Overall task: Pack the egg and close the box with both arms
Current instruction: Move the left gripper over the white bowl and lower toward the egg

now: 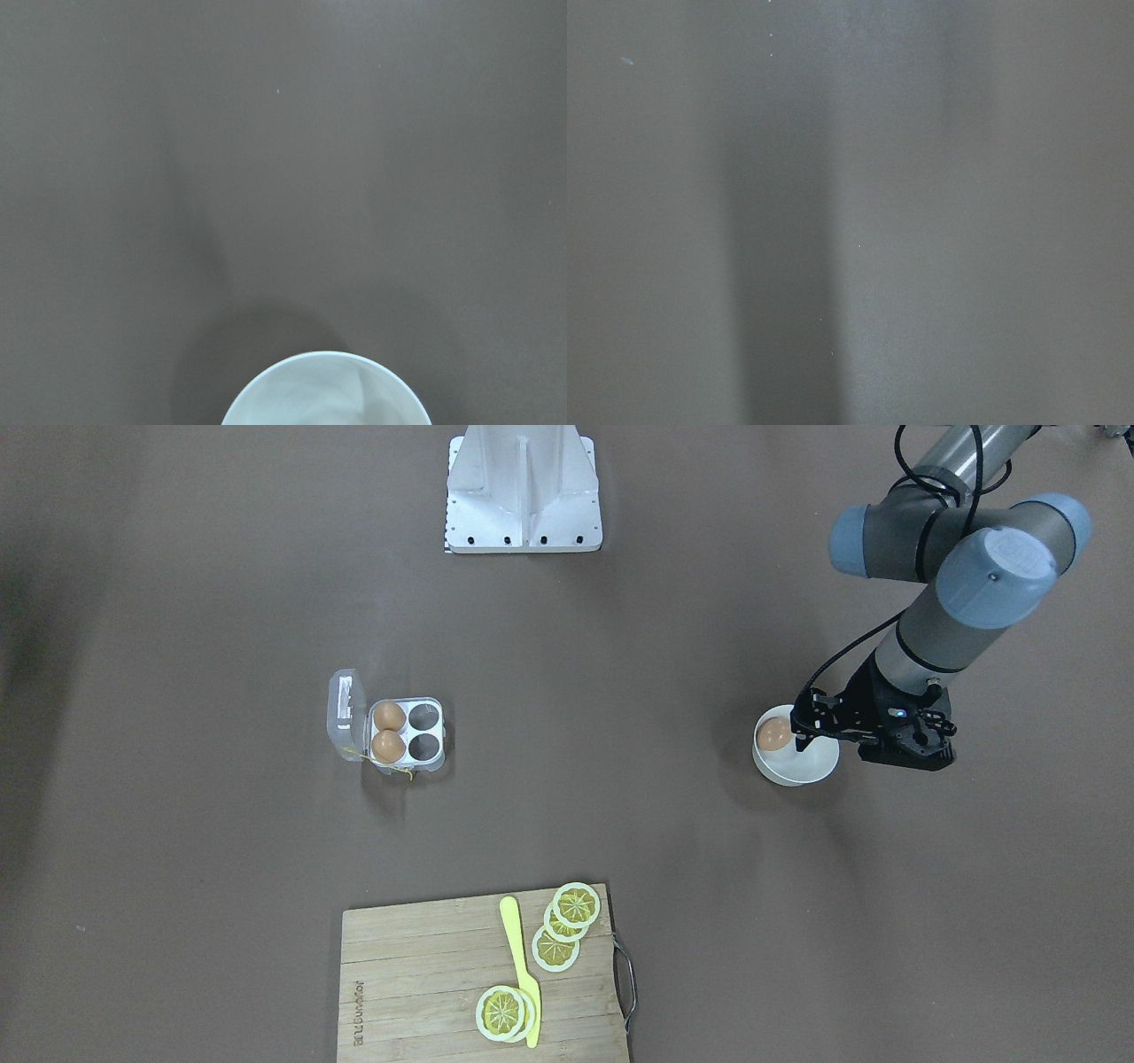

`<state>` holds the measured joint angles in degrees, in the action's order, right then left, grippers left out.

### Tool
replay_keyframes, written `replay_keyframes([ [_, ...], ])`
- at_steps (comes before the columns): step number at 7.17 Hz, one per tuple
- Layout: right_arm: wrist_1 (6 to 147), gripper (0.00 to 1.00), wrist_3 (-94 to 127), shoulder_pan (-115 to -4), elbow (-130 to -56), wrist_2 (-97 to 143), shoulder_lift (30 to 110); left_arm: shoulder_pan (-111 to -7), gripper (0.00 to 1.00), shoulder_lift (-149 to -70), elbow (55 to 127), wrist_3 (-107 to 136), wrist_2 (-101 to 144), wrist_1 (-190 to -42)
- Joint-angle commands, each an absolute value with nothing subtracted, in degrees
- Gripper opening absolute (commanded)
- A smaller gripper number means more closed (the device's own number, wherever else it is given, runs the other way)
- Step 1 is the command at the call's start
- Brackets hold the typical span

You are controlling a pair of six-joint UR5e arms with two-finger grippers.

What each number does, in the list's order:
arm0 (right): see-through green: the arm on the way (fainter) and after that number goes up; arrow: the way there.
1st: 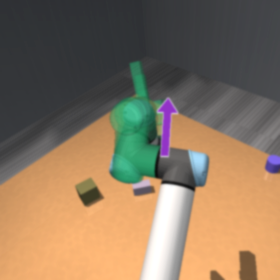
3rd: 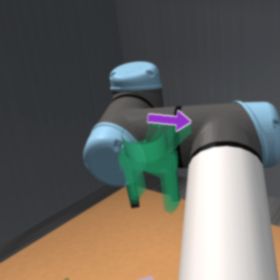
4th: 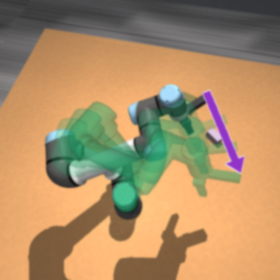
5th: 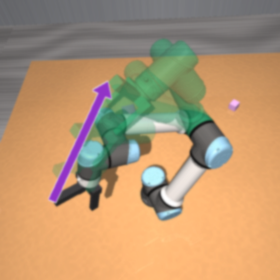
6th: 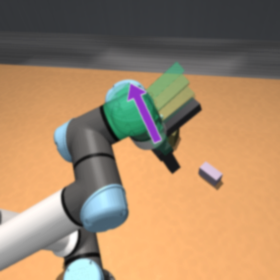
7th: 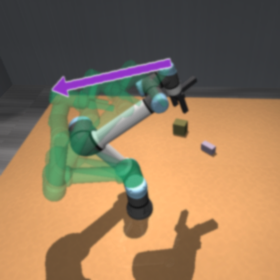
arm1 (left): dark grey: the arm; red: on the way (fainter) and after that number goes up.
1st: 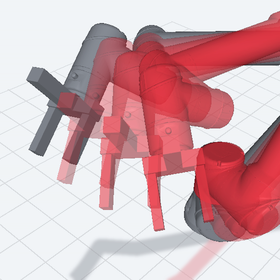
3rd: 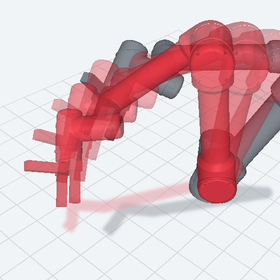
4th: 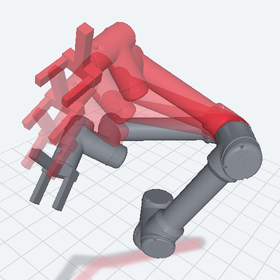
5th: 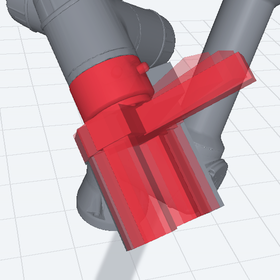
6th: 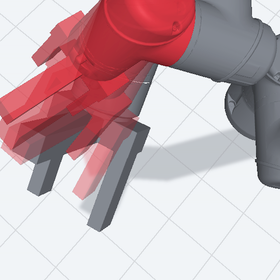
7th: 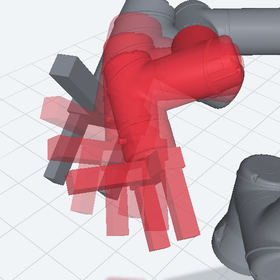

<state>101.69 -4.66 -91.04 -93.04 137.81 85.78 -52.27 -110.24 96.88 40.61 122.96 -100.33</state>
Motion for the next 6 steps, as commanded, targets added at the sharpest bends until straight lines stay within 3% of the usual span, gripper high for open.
replay_keyframes([
  [1, 101.7, 1.0, -4.7, -91.1, -93.1, 137.9, 85.8, -50.5, 0.86, -109.8, 96.8, 40.6, 123.0, -100.3],
  [6, 101.7, 1.0, -4.7, -91.1, -93.3, 138.0, 85.8, -48.1, 0.83, -109.0, 95.2, 40.6, 123.0, -100.5],
])
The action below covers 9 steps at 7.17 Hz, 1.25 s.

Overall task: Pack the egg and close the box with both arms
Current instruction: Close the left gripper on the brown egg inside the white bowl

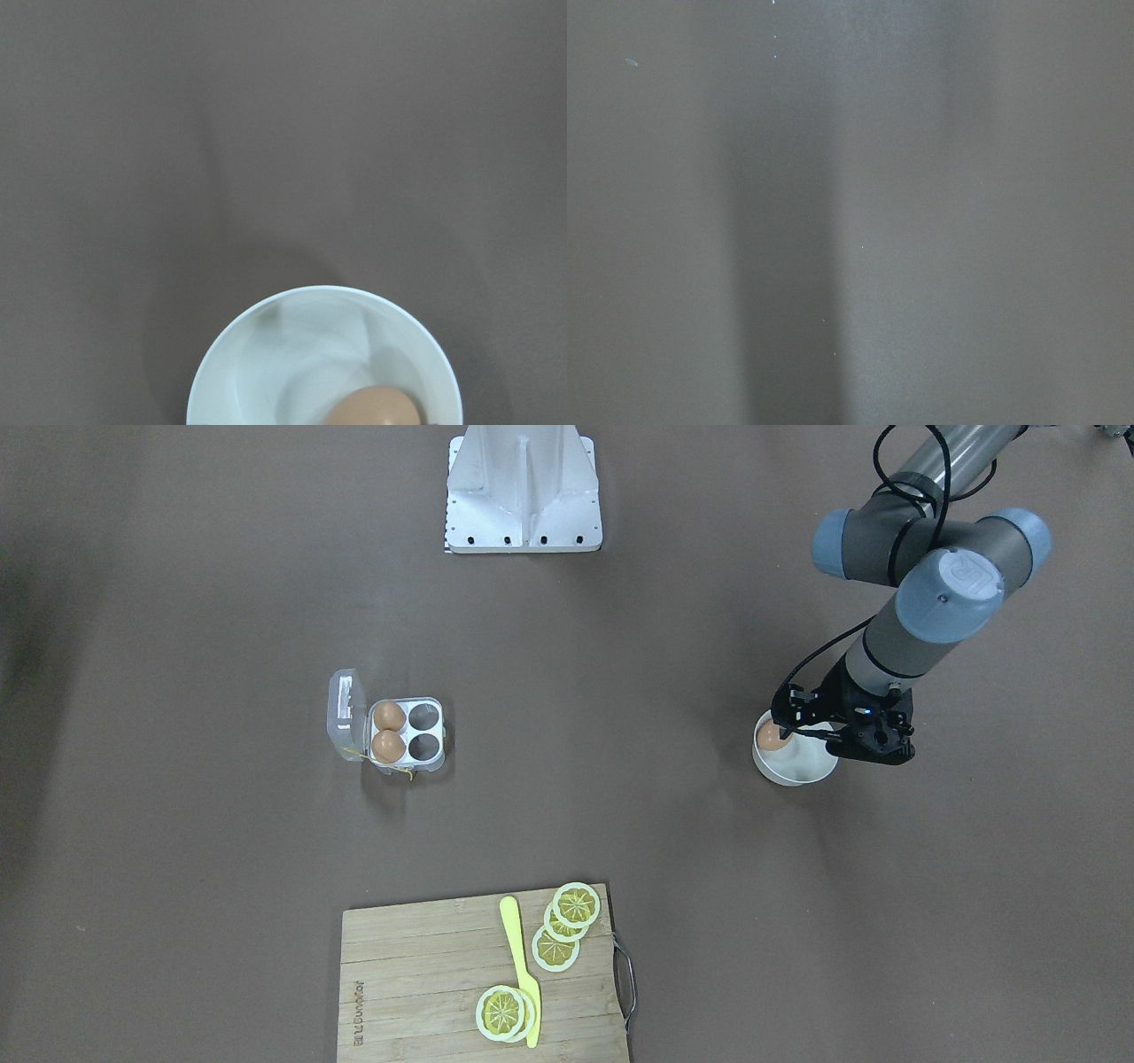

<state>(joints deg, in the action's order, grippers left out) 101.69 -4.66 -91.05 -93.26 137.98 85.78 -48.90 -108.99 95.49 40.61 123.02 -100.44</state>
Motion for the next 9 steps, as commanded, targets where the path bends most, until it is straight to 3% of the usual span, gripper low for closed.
replay_keyframes([
  [1, 101.7, 1.0, -4.7, -91.1, -93.3, 138.0, 85.8, -47.4, 0.83, -109.2, 94.8, 40.6, 121.6, -100.5],
  [9, 101.7, 1.0, -4.7, -91.1, -93.4, 138.1, 85.7, -46.0, 0.81, -109.5, 94.0, 40.6, 121.4, -100.5],
])
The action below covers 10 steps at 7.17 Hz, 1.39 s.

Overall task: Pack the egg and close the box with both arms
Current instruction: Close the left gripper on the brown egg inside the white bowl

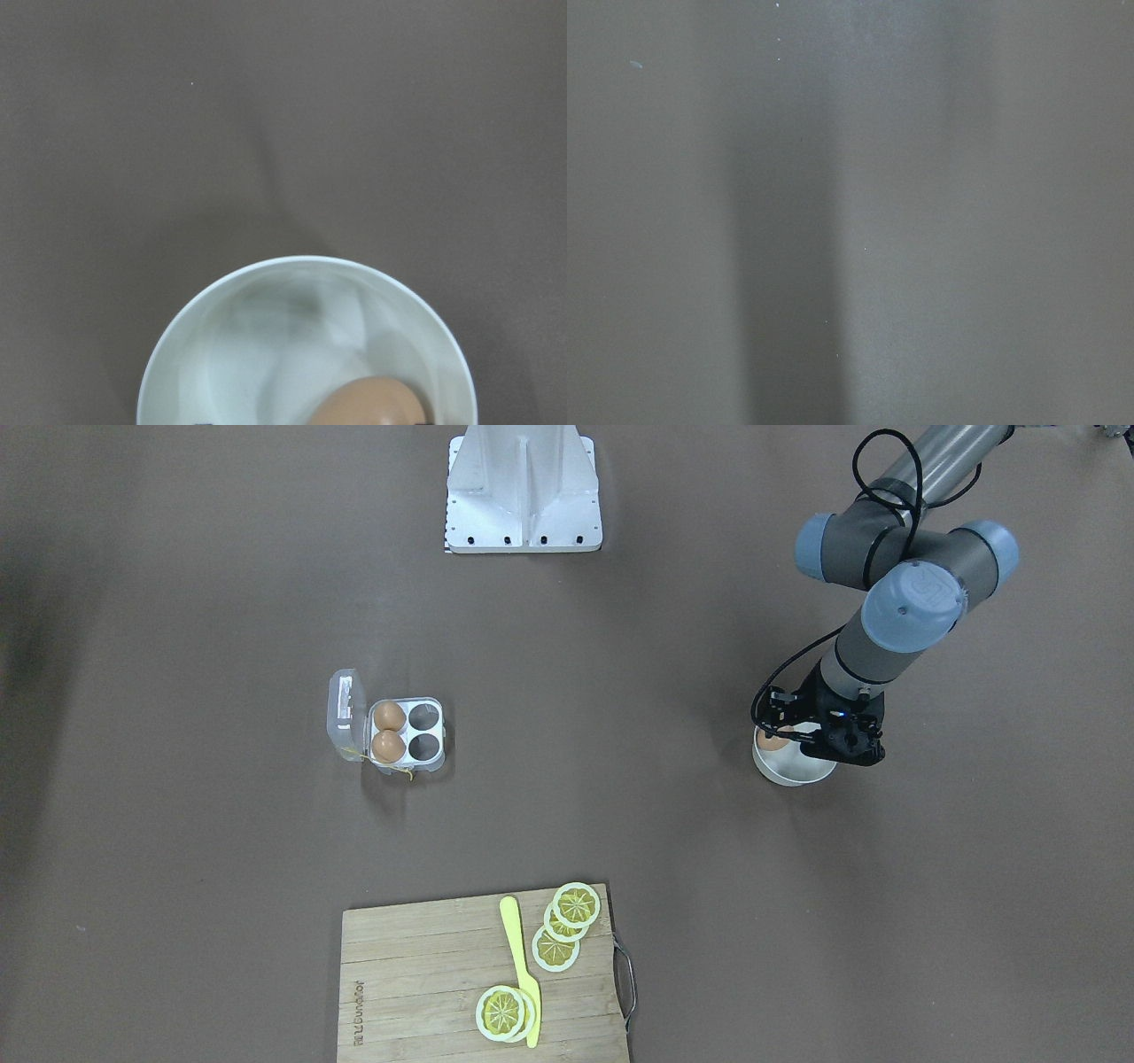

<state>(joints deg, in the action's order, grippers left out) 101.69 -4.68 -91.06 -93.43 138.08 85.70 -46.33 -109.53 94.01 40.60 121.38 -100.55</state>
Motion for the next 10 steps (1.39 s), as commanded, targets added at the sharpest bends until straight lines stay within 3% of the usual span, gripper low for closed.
replay_keyframes([
  [1, 101.7, 1.0, -4.7, -91.1, -93.4, 138.1, 85.7, -45.6, 0.81, -109.6, 94.0, 40.6, 121.4, -100.6],
  [10, 105.2, 1.0, -4.7, -91.1, -96.6, 137.8, 85.6, -44.6, 0.75, -109.8, 92.4, 40.6, 121.3, -100.6],
])
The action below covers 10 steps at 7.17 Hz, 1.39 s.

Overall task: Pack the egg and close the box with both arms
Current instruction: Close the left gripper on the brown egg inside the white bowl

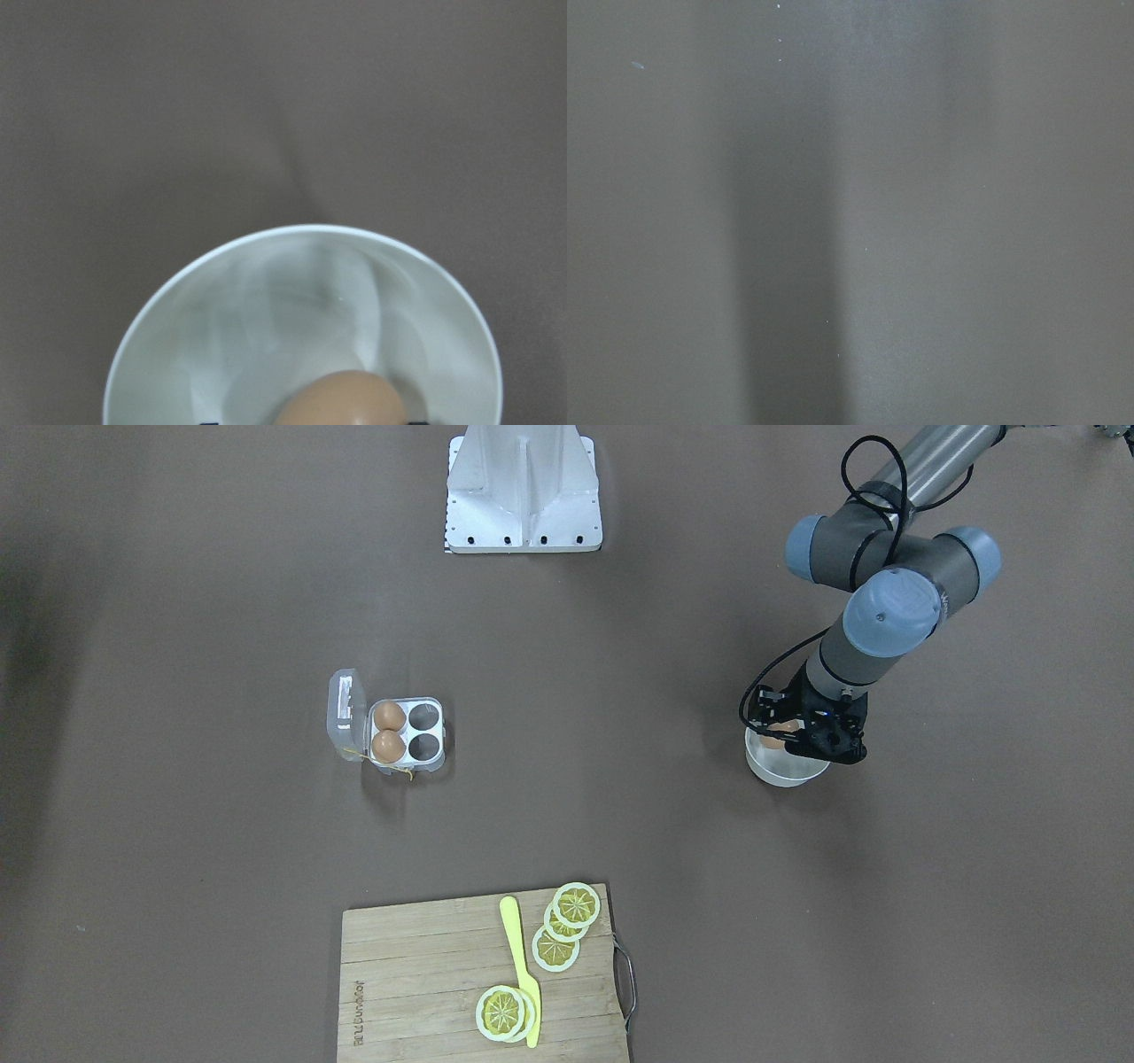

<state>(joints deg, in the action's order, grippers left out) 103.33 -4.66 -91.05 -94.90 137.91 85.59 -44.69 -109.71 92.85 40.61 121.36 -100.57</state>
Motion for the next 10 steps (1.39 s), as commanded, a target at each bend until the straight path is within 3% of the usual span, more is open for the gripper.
replay_keyframes([
  [1, 105.9, 1.0, -4.7, -91.1, -97.3, 137.7, 85.6, -44.6, 0.75, -109.8, 91.8, 40.6, 121.4, -101.2],
  [10, 105.9, 1.0, -4.7, -91.1, -97.6, 137.5, 85.6, -44.8, 0.75, -108.8, 91.1, 40.6, 121.4, -103.7],
])
